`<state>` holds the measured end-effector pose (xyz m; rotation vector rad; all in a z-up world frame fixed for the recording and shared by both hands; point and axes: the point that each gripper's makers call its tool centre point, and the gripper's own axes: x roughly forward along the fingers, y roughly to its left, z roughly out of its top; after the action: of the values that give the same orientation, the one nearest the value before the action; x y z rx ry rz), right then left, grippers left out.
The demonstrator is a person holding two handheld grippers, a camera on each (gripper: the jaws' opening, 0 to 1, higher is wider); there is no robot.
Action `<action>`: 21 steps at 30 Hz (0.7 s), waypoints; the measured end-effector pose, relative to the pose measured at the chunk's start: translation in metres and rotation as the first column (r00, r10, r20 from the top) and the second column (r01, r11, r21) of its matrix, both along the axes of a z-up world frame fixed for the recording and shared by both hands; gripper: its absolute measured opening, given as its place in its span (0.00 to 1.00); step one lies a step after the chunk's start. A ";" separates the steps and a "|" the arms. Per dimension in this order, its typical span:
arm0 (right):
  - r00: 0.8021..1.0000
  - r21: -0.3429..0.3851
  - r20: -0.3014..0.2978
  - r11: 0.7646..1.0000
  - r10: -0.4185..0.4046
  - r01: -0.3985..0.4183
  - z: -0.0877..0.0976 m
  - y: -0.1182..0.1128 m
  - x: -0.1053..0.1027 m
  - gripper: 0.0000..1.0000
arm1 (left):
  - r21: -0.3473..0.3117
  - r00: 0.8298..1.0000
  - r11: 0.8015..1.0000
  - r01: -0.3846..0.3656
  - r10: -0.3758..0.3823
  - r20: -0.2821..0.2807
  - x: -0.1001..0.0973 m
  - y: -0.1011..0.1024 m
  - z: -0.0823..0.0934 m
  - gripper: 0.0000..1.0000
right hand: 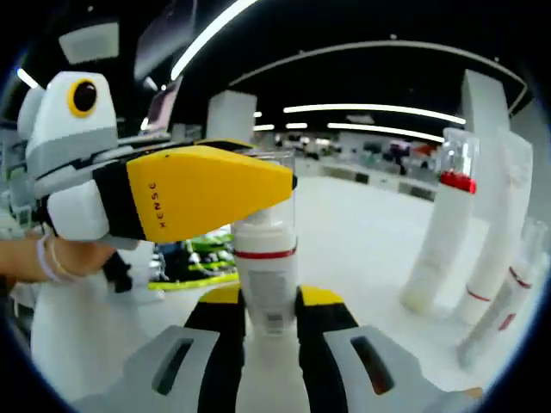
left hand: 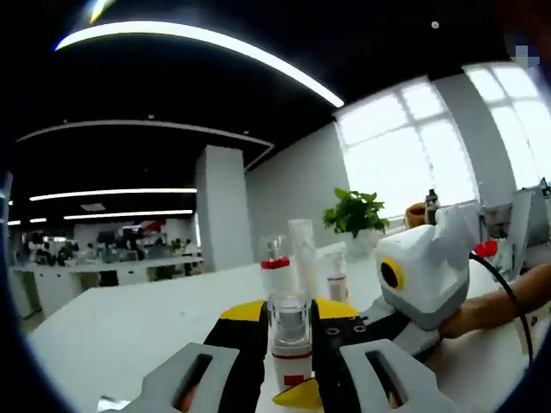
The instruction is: Arrange the skincare products in the storage area until every visible bottle or jar stands upright without overlapping.
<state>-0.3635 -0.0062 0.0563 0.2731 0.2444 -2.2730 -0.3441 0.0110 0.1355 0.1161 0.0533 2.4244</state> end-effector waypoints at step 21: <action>0.997 -0.015 0.015 0.997 -0.074 0.074 -0.002 0.024 -0.017 0.20 | 0.198 0.957 0.971 0.134 -0.179 0.229 -0.019 -0.005 -0.030 0.36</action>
<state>-0.3802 0.0179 0.0541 0.2949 0.2115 -2.3445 -0.3631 0.0058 0.1052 -0.0963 -0.2788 2.2622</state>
